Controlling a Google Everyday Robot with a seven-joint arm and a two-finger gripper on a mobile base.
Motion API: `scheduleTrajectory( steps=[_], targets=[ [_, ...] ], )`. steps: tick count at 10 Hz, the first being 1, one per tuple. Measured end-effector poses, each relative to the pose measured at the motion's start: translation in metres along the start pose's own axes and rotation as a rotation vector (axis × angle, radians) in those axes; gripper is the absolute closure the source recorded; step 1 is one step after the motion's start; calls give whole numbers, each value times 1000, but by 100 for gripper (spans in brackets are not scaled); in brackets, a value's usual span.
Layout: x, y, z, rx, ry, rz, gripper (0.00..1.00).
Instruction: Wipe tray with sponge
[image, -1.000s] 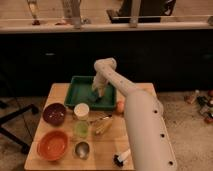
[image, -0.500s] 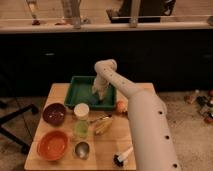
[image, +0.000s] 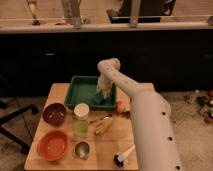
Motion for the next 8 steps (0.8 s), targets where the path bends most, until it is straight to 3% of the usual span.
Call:
scheduleTrajectory(
  steps=[4,8],
  targets=[
    [5,-15,-5,19,25,-7,100],
    [-11,-34,5,31,-10,-60,100]
  ],
)
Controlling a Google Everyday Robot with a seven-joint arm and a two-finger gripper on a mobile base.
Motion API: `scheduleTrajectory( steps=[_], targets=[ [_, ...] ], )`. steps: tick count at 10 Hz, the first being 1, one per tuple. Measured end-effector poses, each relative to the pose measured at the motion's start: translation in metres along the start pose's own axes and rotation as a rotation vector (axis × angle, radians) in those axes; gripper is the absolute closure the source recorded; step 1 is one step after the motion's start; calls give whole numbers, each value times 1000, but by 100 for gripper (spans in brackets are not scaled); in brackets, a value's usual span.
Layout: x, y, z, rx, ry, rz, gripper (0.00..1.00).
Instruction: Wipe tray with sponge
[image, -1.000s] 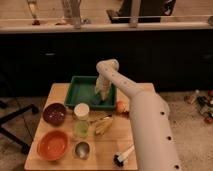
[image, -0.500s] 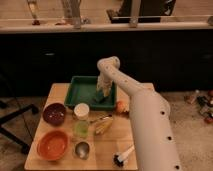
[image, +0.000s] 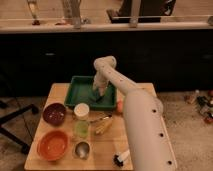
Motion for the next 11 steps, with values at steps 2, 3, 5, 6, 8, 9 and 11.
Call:
scheduleTrajectory(
  steps=[2,3,5,6,8,9,11],
  targets=[
    [-12,-3,-4,10,-14,-34,100],
    [-18,-1,-7,9,-20,-46,100],
    [-30,8,-9,-7,-38,-68,100],
    [-33,13,-9,-16,-46,-70,100],
    [-34,23,-9,-32,-52,-61,100],
    [-33,26,-10,-38,-51,-55,100],
    [-26,32,-12,-49,-39,-35,100]
  ],
)
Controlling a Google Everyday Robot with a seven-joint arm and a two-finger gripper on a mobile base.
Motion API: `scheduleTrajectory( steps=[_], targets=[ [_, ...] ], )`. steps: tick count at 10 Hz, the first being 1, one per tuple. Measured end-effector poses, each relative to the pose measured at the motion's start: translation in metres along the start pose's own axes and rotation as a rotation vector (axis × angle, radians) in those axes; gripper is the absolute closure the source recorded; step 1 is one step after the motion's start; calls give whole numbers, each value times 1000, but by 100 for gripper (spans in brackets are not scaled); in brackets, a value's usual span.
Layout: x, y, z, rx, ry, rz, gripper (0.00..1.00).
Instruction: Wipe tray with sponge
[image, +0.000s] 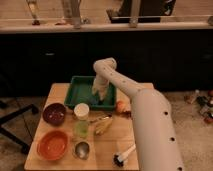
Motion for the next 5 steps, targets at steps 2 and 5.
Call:
scheduleTrajectory(
  steps=[2,5],
  targets=[
    [10,7,-3,-16,18,26,100],
    [24,9,-8,-30,55,52,100]
  ],
)
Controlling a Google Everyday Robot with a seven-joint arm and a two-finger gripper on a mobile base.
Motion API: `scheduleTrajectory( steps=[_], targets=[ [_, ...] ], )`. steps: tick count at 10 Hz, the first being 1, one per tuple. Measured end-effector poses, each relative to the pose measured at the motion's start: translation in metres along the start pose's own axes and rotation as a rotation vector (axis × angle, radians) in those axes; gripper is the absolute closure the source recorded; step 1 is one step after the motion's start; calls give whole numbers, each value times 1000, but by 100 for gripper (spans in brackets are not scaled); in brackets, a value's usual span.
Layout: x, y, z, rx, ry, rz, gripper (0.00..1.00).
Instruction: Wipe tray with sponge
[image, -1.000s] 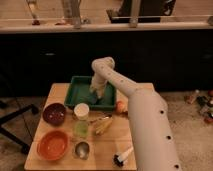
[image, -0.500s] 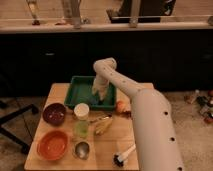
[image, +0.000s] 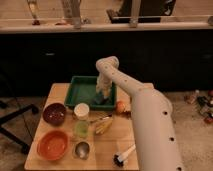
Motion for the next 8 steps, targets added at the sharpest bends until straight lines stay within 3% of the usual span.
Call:
scheduleTrajectory(
  steps=[4,8],
  targets=[
    [13,-10,-3,3,33,15,100],
    [10,-23,3,26,14,-3,100]
  ],
)
